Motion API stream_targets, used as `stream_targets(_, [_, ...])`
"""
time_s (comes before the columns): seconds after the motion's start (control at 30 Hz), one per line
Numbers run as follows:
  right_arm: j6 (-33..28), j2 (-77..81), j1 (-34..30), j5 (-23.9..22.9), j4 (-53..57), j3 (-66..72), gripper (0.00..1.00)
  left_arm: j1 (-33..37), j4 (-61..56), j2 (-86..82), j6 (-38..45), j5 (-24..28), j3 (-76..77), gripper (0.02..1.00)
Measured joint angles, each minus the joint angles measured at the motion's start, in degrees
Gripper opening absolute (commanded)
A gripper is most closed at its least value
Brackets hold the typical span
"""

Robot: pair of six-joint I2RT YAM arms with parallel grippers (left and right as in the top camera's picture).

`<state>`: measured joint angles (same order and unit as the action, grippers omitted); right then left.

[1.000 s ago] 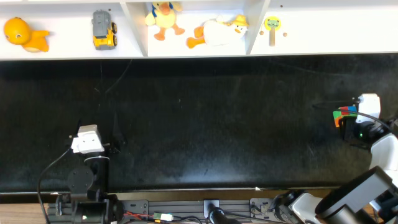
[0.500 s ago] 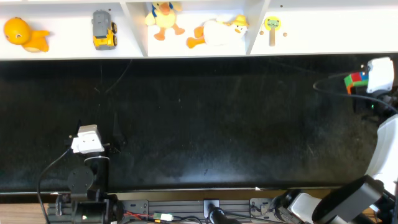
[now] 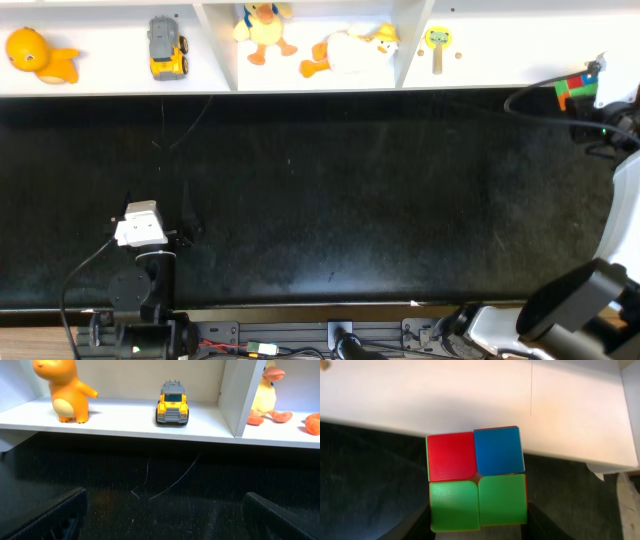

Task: Store Toys

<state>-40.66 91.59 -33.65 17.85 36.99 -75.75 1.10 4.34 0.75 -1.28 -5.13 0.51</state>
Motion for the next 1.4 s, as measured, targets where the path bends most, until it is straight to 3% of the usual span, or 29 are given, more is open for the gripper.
stream_targets(0.67, [3.26,13.38,5.62,0.98,-6.62,-8.28,0.286,0.0,0.0,0.0,0.0,0.0,0.0,0.998])
stream_targets(1.17, [11.67,16.96,5.9,1.27,-14.67,-9.07,0.259,0.0,0.0,0.0,0.0,0.0,0.0,0.998])
stream_targets(1.4, [14.53,18.45,5.92,1.46,-16.09,-9.44,0.294,0.0,0.0,0.0,0.0,0.0,0.0,0.996])
